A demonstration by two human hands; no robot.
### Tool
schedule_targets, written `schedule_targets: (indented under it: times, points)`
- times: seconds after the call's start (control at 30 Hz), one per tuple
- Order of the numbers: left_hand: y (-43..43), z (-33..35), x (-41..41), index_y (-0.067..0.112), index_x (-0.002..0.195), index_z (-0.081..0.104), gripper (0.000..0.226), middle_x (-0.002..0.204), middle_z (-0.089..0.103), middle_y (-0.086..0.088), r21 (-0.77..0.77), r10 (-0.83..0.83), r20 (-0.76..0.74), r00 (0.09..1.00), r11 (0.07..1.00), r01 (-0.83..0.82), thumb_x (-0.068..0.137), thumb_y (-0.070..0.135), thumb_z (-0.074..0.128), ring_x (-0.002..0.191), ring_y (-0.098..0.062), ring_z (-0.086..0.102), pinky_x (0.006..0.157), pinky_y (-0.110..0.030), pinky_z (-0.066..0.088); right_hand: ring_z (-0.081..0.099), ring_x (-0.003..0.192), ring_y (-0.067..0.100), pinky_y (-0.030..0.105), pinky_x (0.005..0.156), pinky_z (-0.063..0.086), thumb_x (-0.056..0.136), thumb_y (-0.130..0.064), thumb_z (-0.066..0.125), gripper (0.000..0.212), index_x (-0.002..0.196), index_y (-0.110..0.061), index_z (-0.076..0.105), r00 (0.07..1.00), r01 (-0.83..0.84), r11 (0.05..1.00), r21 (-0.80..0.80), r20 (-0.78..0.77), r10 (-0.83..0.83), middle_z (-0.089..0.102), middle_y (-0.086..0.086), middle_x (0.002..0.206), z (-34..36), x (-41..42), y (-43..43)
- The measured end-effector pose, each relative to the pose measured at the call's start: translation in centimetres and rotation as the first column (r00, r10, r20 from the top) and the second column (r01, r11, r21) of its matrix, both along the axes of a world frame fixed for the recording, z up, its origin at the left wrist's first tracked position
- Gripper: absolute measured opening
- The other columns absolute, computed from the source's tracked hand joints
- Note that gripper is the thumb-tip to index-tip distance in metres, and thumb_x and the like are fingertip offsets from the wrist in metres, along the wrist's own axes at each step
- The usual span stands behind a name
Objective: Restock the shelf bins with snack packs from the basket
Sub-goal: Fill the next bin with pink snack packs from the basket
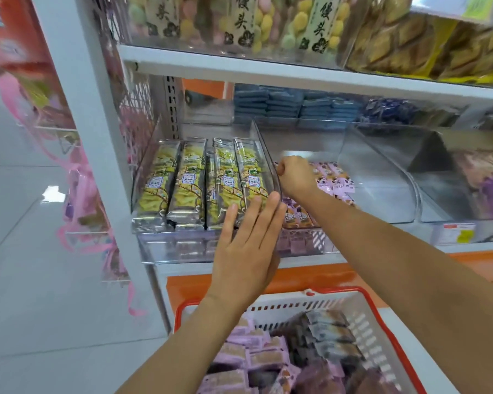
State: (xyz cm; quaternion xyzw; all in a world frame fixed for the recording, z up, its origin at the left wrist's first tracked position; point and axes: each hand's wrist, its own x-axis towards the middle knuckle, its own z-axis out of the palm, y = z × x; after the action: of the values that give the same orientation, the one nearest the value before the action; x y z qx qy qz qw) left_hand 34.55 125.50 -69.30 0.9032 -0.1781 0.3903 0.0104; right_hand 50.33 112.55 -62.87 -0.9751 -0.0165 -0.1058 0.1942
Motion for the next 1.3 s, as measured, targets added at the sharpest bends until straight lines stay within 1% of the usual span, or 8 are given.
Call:
schedule_targets:
  times: [0.23, 0.33, 0.53, 0.67, 0.83, 1.03, 1.17, 1.3]
  points:
    - [-0.2, 0.1, -0.2, 0.010, 0.150, 0.034, 0.063, 0.158, 0.034, -0.007, -0.016, 0.000, -0.034, 0.999, 1.000, 0.000, 0.089, 0.025, 0.041, 0.145, -0.026, 0.029, 0.123, -0.048, 0.002, 0.066, 0.086, 0.030, 0.033, 0.071, 0.049, 0.085, -0.014, 0.066, 0.017, 0.087, 0.002, 0.073, 0.999, -0.040, 0.992, 0.122, -0.005, 0.041, 0.072, 0.020, 0.091, -0.2, -0.2, -1.2]
    - [0.0, 0.4, -0.4, 0.010, 0.152, 0.033, 0.066, 0.159, 0.032, -0.008, 0.021, 0.013, -0.064, 0.998, 1.000, -0.011, 0.088, 0.025, 0.041, 0.146, -0.026, 0.028, 0.123, -0.049, 0.002, 0.064, 0.087, 0.020, 0.032, 0.078, 0.051, 0.086, -0.022, 0.069, 0.016, 0.096, -0.010, 0.073, 0.997, -0.044, 0.973, 0.227, 0.065, 0.030, 0.072, 0.009, 0.094, 0.3, -1.3, -2.2]
    - [-0.6, 0.2, -1.7, 0.007, 0.153, 0.030, 0.070, 0.162, 0.022, -0.010, 0.001, 0.017, -0.037, 0.999, 1.000, -0.017, 0.087, 0.025, 0.041, 0.151, -0.028, 0.014, 0.122, -0.052, 0.003, 0.053, 0.065, 0.003, 0.017, 0.064, 0.046, 0.089, -0.017, 0.068, 0.005, 0.090, -0.014, 0.071, 0.952, -0.263, 0.847, 0.462, 0.265, 0.151, 0.066, 0.000, 0.078, 2.2, -7.7, -3.8]
    - [-0.9, -2.1, -3.5, 0.009, 0.137, 0.043, 0.056, 0.136, 0.037, -0.010, -0.059, -0.077, 0.005, 0.997, 0.995, 0.077, 0.082, 0.024, 0.044, 0.131, -0.029, 0.034, 0.114, -0.047, 0.019, 0.056, 0.066, 0.019, 0.029, 0.061, 0.049, 0.093, -0.018, 0.062, 0.010, 0.086, -0.012, 0.067, 0.924, -0.366, 0.757, 0.541, 0.311, 0.225, 0.063, 0.006, 0.075, 0.9, -13.3, -4.5]
    - [0.7, -6.7, -5.5, 0.006, 0.121, 0.055, 0.048, 0.122, 0.048, -0.012, 0.037, -0.119, -0.233, 0.965, 0.991, 0.132, 0.079, 0.024, 0.042, 0.110, -0.033, 0.049, 0.096, -0.045, 0.033, 0.051, 0.061, 0.007, 0.020, 0.056, 0.042, 0.092, -0.009, 0.061, 0.011, 0.082, -0.005, 0.064, 0.896, -0.430, 0.743, 0.513, 0.340, 0.284, 0.062, 0.007, 0.070, -3.6, -18.4, -4.7]
    - [2.3, -11.3, -6.1, 0.005, 0.132, 0.058, 0.068, 0.128, 0.060, -0.013, 0.218, -0.021, -0.569, 0.822, 0.960, 0.176, 0.071, 0.028, 0.077, 0.120, -0.034, 0.054, 0.106, -0.045, 0.029, 0.059, 0.078, 0.007, 0.018, 0.069, 0.047, 0.091, -0.016, 0.066, 0.013, 0.103, -0.014, 0.069, 0.866, -0.414, 0.818, 0.399, -0.105, 0.490, 0.065, -0.004, 0.092, -12.7, -20.4, -6.1]
    - [3.3, -14.2, -6.5, 0.000, 0.141, 0.049, 0.095, 0.144, 0.051, -0.017, 0.265, 0.076, -0.642, 0.763, 0.956, 0.127, 0.060, 0.031, 0.086, 0.131, -0.035, 0.052, 0.113, -0.049, 0.016, 0.052, 0.105, 0.013, 0.032, 0.091, 0.046, 0.091, -0.024, 0.065, 0.038, 0.128, -0.023, 0.058, 0.652, -0.493, 0.844, 0.209, -0.554, 0.518, 0.054, -0.001, 0.122, -18.0, -21.9, -7.9]
    - [3.4, -15.6, -6.6, 0.002, 0.147, 0.041, 0.101, 0.151, 0.043, -0.016, 0.250, 0.089, -0.643, 0.760, 0.963, 0.099, 0.060, 0.028, 0.084, 0.137, -0.034, 0.044, 0.116, -0.047, 0.013, 0.042, 0.122, 0.017, 0.023, 0.089, 0.033, 0.092, -0.024, 0.066, 0.044, 0.134, -0.023, 0.053, 0.557, -0.539, 0.830, 0.144, -0.679, 0.479, 0.046, 0.000, 0.135, -20.5, -23.5, -8.4]
